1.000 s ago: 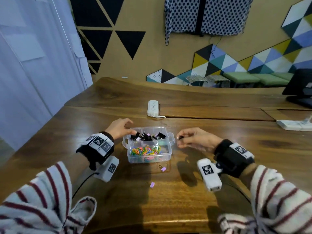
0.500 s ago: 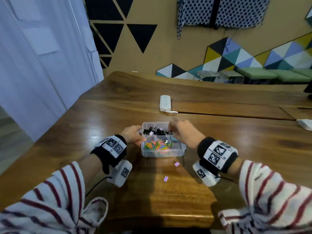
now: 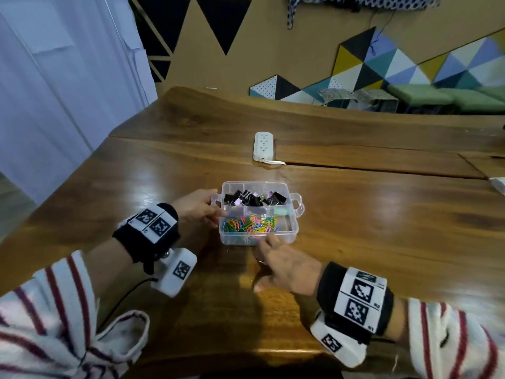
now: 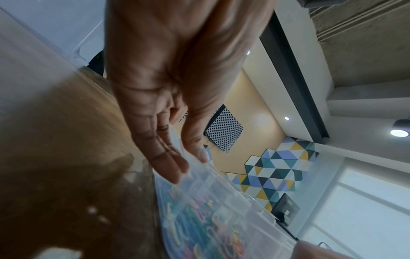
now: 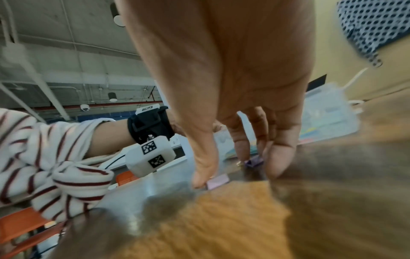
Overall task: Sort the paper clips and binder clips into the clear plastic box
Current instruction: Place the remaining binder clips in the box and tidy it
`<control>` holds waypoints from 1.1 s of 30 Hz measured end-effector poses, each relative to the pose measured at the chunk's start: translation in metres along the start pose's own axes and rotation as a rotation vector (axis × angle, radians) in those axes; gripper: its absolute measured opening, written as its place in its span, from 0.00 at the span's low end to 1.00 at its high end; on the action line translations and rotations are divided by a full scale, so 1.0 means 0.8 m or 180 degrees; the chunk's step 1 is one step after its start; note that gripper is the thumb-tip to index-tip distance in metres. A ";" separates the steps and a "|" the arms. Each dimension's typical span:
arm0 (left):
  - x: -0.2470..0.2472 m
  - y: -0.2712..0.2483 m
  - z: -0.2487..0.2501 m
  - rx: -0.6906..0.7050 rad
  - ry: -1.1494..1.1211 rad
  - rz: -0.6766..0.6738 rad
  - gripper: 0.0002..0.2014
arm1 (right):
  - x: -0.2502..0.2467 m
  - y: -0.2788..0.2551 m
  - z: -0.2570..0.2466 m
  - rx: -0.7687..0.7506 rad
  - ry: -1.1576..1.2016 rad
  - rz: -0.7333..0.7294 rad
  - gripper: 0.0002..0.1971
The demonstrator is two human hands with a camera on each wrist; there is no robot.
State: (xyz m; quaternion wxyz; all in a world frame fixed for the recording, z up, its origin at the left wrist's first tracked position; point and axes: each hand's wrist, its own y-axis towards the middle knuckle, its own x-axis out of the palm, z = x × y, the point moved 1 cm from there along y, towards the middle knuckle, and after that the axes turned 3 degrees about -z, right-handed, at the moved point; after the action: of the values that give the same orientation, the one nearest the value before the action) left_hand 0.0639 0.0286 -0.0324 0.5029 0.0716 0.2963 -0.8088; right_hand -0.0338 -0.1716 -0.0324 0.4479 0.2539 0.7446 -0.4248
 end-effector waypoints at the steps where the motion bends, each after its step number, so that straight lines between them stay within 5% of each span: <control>1: 0.001 0.001 -0.003 0.0015 -0.0086 -0.0039 0.19 | 0.001 0.002 -0.003 -0.0122 -0.0019 0.0011 0.30; 6: -0.007 0.001 -0.004 0.0060 -0.0215 -0.0440 0.22 | 0.004 0.000 -0.004 -0.0531 0.0164 -0.0001 0.14; 10: -0.009 0.001 -0.001 0.0028 -0.0228 -0.0603 0.29 | -0.002 -0.007 0.005 -0.0633 0.0244 -0.0229 0.17; 17: 0.004 -0.012 0.007 -0.0332 -0.0611 -0.0335 0.38 | -0.010 -0.027 0.016 -0.0055 0.0477 -0.0789 0.14; 26: 0.016 -0.032 0.028 -0.0793 -0.0727 -0.0198 0.37 | -0.035 -0.029 0.049 0.0033 0.1311 -0.0837 0.05; 30: 0.018 -0.038 0.037 -0.0999 -0.0633 -0.0183 0.36 | -0.090 -0.032 0.073 0.0232 0.2050 -0.0667 0.05; 33: 0.026 -0.047 0.038 -0.1104 -0.0632 -0.0169 0.35 | -0.118 -0.010 0.076 0.0404 0.1980 0.0043 0.05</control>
State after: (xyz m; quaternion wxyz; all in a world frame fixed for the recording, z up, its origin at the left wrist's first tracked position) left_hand 0.0275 0.0078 -0.0008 0.5129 -0.1041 0.3819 -0.7617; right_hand 0.0321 -0.2276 0.0395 0.1847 0.4040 0.8162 -0.3694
